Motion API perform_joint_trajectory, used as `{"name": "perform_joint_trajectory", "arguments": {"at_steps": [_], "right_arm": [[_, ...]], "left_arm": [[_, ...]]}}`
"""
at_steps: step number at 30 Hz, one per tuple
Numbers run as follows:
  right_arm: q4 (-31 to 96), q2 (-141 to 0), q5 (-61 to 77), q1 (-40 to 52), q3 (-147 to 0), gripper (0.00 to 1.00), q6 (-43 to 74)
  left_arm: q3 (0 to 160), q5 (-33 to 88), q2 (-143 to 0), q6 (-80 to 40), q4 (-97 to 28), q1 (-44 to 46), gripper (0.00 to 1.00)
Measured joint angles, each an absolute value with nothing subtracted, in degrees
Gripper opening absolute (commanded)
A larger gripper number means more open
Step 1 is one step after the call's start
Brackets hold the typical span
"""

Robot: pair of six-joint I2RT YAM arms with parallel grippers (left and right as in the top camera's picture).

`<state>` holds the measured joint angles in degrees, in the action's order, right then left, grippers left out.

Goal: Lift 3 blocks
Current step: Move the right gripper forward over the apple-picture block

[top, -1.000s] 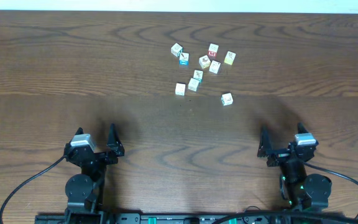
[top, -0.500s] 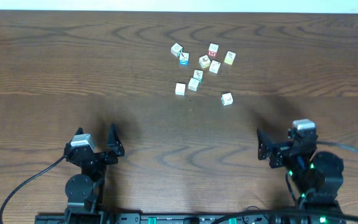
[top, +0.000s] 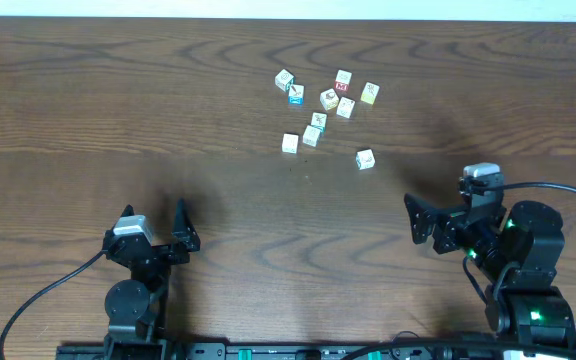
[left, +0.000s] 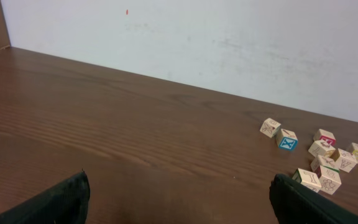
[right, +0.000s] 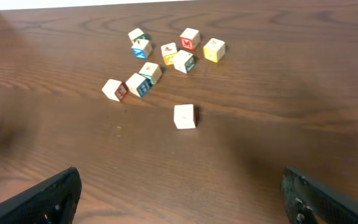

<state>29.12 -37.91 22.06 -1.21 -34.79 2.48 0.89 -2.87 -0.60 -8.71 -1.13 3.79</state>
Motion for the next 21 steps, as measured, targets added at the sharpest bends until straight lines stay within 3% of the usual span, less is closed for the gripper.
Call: {"name": "perform_joint_trajectory", "arguments": {"at_steps": [10,21], "right_arm": [[29.08,-41.63,23.27,-0.51,-35.66,0.99,3.42],[34.15,-69.3,19.51,7.38,-49.89,0.99,4.47]], "left_arm": [[0.89,-2.85,-0.6,-8.71,-1.13,3.79,0.93],[0.89,-2.87,-0.6,-8.71,-1.15,3.79,0.93]]}}
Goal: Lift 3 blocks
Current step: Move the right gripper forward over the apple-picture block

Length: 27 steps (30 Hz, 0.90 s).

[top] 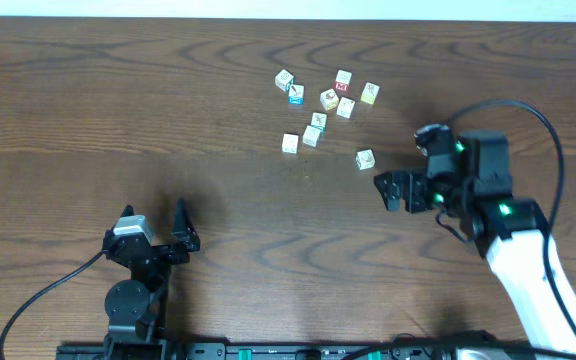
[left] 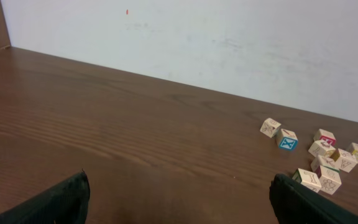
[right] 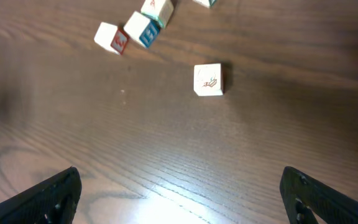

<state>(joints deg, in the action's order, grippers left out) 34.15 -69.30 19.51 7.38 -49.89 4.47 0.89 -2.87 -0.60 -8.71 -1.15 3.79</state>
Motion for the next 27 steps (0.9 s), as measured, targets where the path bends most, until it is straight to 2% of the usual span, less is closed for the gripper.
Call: {"name": "perform_joint_trajectory", "arguments": {"at_steps": [7,20,27], "right_arm": [[37.95,-74.94,19.35,9.34,-53.08,0.99,3.81],[30.13,-80.82,13.63,11.18,-53.49,0.99,2.07],[29.28,-92.53,12.14,11.18,-57.25,0.99,2.09]], "left_arm": [[0.89,-2.87,-0.6,-8.71,-1.1,3.79,0.93],[0.89,-2.39,-0.73,-8.36,-0.25,3.81,0.93],[2.0,-0.25,-11.2,-11.03,-1.69,3.79,0.93]]}}
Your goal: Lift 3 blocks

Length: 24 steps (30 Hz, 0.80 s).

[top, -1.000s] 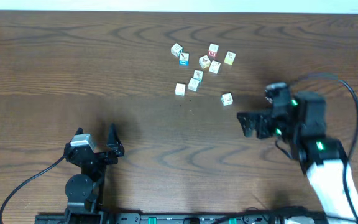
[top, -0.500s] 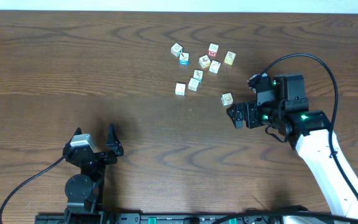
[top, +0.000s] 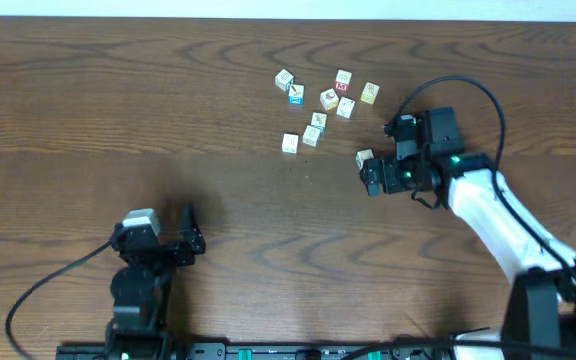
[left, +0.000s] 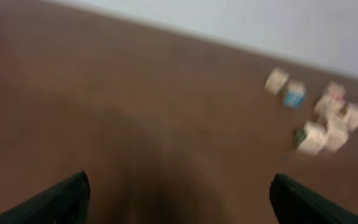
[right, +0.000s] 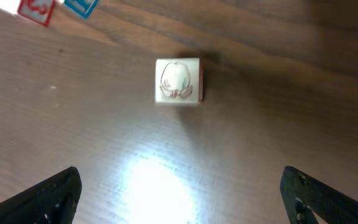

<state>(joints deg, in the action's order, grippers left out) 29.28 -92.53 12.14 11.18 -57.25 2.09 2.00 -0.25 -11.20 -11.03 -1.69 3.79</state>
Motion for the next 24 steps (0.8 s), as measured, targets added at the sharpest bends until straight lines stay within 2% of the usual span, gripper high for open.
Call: {"name": "perform_joint_trajectory", "arguments": {"at_steps": [7,9,12,19,22,24], "right_arm": [[29.52,-96.4,11.94,11.31,-65.19,0.99,1.96],[29.23,-97.21,11.99,11.81,-66.06,0.96,1.85],[29.28,-99.26,11.92,13.37,-66.37,0.86,1.52],[29.58,-103.68,11.75,14.33,-66.37,0.86,0.78],[29.39,-103.79,10.85,14.33,-66.37,0.79,0.62],[29.21,-103.79,10.24,14.33,-66.37,0.69,0.3]], "left_arm": [[14.24,3.97,-35.81,-12.19,-1.1,3.81,0.93],[19.27,6.09,-43.51,-12.23,-1.13,3.79,0.93],[26.06,10.28,-55.53,-12.23,-1.26,3.86,0.93],[32.36,20.62,-73.25,-12.23,0.49,3.97,0.93],[32.36,23.79,-74.91,-12.23,0.56,4.01,0.93],[32.36,25.19,-75.2,-12.25,0.6,4.19,0.93]]}}
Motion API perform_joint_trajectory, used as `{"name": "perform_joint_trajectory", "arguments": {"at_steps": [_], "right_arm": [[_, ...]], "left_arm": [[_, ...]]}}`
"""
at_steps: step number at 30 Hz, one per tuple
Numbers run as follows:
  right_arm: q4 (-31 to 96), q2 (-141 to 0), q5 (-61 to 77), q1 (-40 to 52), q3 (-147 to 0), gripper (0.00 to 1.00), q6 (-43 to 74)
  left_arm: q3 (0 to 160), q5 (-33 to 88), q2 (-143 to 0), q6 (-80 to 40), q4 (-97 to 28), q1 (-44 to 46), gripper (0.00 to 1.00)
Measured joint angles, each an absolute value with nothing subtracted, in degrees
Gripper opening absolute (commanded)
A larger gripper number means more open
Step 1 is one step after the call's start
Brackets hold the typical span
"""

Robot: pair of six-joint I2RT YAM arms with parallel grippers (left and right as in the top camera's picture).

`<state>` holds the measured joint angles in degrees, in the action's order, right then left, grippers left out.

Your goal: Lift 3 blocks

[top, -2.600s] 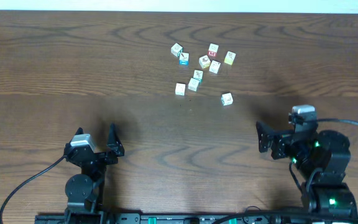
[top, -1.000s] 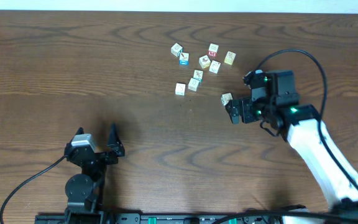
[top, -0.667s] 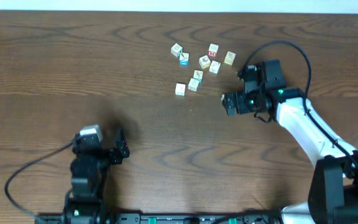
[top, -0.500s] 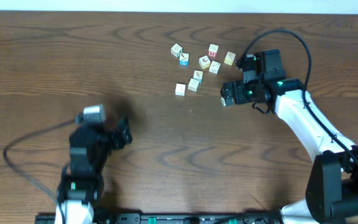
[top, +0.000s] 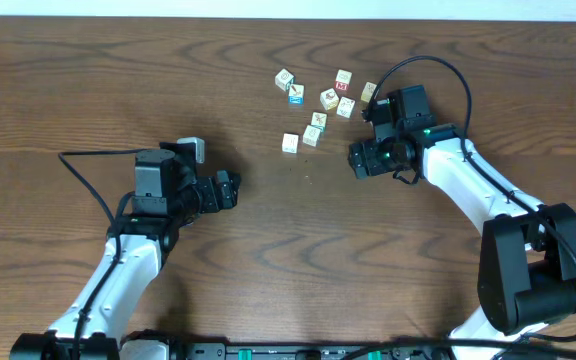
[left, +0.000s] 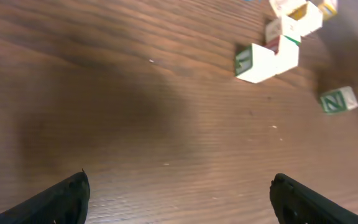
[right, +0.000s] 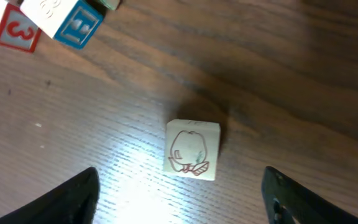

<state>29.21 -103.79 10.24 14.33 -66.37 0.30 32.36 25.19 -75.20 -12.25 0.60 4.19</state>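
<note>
A lone pale block with a red drawing (right: pixel 192 150) lies on the table just ahead of my right gripper (right: pixel 180 202), which hangs open over it; one finger (right: pixel 73 199) stands on each side. In the overhead view the right gripper (top: pixel 359 160) covers that block. The left wrist view shows the same block (left: pixel 337 101) with a green N, beside a dark edge of the right gripper. Several more blocks (top: pixel 320 105) are scattered at the far middle. My left gripper (top: pixel 226 190) is open over bare table, its fingers (left: pixel 61 199) wide apart, left of the blocks.
A red "3" block (right: pixel 17 28) and a blue block (right: pixel 76 25) lie close behind the lone one. Two joined blocks (left: pixel 267 57) sit ahead of the left gripper. The brown wooden table (top: pixel 88 90) stretches wide to the left.
My left arm has reached out from the front edge toward the middle of the table, now pointing at the blocks. The right gripper has come closer to the lone block, still open.
Both arms first sat folded near the front edge, grippers open. The right arm then reached toward the lone block, and later hung over it. The left arm stayed put until it blurred into motion, and now stands extended left of the blocks.
</note>
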Motion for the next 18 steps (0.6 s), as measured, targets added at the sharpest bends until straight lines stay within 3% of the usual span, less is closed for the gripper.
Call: {"name": "perform_joint_trajectory", "arguments": {"at_steps": [18], "right_arm": [[25.82,-106.5,8.08,14.33,-66.37,0.66,-0.49]], "left_arm": [[32.38,28.56,-75.22,-11.55,2.63,4.34,0.92]]}}
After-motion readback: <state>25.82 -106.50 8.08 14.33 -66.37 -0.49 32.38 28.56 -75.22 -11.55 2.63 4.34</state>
